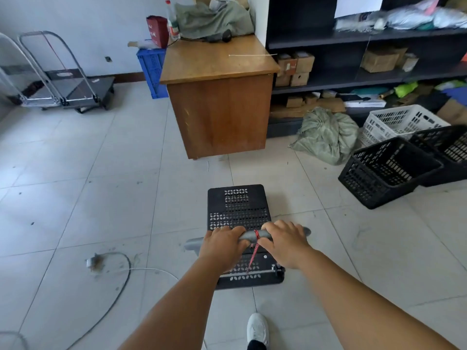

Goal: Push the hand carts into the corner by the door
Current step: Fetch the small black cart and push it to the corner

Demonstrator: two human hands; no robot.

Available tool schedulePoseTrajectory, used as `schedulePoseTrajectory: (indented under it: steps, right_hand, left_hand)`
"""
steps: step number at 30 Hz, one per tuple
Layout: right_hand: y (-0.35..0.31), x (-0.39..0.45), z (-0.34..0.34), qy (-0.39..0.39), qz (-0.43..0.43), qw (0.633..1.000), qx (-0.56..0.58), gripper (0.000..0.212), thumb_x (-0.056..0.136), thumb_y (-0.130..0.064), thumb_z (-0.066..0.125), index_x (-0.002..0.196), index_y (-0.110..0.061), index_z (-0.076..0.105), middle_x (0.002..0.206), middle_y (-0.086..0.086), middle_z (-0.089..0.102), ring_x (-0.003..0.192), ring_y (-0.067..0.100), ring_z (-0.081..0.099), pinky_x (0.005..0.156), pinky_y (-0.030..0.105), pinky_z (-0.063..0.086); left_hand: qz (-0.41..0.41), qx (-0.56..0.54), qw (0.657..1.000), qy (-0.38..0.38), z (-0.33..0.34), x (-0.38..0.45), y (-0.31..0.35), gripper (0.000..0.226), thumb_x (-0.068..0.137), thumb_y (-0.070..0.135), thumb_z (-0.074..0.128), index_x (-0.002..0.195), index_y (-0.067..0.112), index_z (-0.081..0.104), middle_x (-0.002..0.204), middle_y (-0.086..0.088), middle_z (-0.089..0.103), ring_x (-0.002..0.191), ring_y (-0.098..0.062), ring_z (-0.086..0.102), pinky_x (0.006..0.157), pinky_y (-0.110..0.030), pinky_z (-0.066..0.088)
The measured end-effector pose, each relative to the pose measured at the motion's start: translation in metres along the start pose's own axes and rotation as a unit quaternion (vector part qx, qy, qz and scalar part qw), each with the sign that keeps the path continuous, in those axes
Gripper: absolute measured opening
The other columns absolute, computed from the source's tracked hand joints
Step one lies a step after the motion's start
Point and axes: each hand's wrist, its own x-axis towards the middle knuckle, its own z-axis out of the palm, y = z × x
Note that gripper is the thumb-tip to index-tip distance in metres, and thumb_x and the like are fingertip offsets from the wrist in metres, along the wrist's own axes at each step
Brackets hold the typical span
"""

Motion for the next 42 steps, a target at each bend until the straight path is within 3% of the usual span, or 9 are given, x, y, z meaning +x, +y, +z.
schedulePoseTrajectory:
  steps: [5,14,30,35,42]
  right_hand:
    - [-0.016,-0.025,0.013,-0.004,-0.007,1.000,0.014,0.035,0.096,-0.050,0.033,0.125,-0.032,0.043,0.125,0.000,0.044,0.125,0.021,0.030,0.104,0.046,0.024]
    - [-0.029,-0.020,0.018,-0.014,-0.056,0.998,0.011,0.032,0.096,-0.049,0.036,0.121,-0.031,0.045,0.122,0.001,0.047,0.124,0.022,0.030,0.102,0.045,0.029]
    - [-0.023,0.120,-0.036,-0.049,-0.163,0.985,-0.021,0.029,0.096,-0.048,0.041,0.119,-0.032,0.046,0.122,0.000,0.048,0.123,0.021,0.032,0.104,0.044,0.029]
    - [-0.046,0.163,-0.044,-0.067,-0.195,0.978,-0.039,0.031,0.096,-0.047,0.040,0.122,-0.031,0.044,0.127,0.002,0.045,0.130,0.023,0.027,0.107,0.046,0.026]
    - [-0.098,0.226,-0.054,-0.065,-0.238,0.967,-0.069,0.033,0.096,-0.047,0.040,0.124,-0.031,0.045,0.124,0.002,0.047,0.124,0.023,0.033,0.102,0.044,0.030]
  left_hand:
    - [-0.035,-0.012,0.999,0.016,0.011,-0.040,-0.003,0.032,0.097,0.046,0.035,0.124,0.032,0.048,0.111,-0.003,0.061,0.107,-0.024,0.054,0.100,-0.041,0.036]
    - [-0.082,-0.026,0.996,0.022,0.012,-0.060,-0.011,0.036,0.097,0.043,0.036,0.129,0.030,0.046,0.119,-0.003,0.058,0.113,-0.026,0.051,0.101,-0.039,0.034]
    - [-0.188,-0.100,0.974,0.076,-0.029,0.039,-0.020,0.030,0.096,0.041,0.041,0.122,0.031,0.052,0.112,0.000,0.062,0.106,-0.021,0.055,0.098,-0.036,0.035]
    - [-0.228,-0.116,0.962,0.092,-0.043,0.060,-0.042,0.033,0.096,0.041,0.040,0.125,0.031,0.051,0.114,0.000,0.062,0.108,-0.021,0.055,0.097,-0.036,0.035]
    - [-0.276,-0.128,0.947,0.098,-0.065,0.090,-0.097,0.029,0.097,0.041,0.039,0.122,0.031,0.050,0.112,-0.001,0.060,0.110,-0.024,0.053,0.098,-0.038,0.033]
